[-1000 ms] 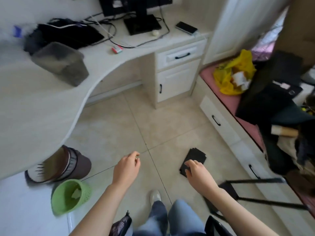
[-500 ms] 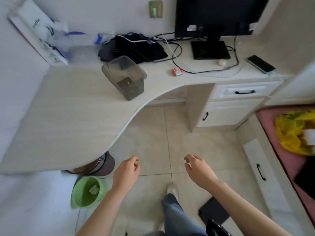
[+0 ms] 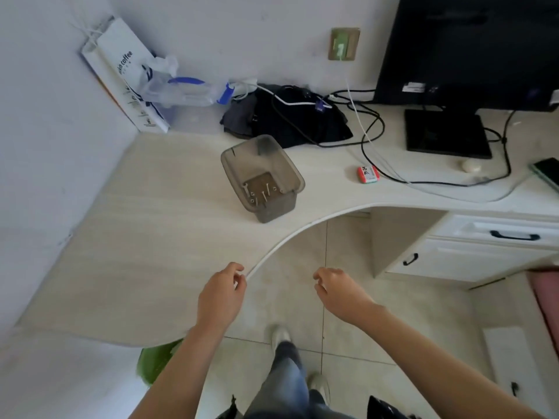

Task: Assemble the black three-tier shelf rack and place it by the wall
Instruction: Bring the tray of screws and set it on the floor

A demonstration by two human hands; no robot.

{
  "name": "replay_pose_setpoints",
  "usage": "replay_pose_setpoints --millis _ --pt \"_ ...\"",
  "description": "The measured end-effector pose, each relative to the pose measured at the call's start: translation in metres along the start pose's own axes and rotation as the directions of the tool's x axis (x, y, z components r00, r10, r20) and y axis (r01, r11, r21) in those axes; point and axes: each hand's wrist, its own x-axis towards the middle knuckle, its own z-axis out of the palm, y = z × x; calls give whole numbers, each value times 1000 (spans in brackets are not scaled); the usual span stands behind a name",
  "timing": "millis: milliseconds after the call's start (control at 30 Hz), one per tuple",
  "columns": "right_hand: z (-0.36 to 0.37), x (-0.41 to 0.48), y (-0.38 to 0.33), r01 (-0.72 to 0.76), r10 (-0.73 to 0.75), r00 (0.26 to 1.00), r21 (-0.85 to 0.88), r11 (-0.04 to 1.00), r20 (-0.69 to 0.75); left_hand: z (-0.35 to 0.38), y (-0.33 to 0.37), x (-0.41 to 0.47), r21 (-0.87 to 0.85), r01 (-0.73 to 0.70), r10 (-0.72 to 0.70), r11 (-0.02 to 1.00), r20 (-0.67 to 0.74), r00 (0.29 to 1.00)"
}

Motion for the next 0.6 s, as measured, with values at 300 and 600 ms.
replay_pose_setpoints --millis 300,600 --pt "-43 96 -39 -38 40 999 80 996 -31 -31 32 119 50 -182 189 982 -215 958" --pt "-73 148 -72 -357 318 933 549 756 169 -61 66 229 217 -312 352 925 -177 919"
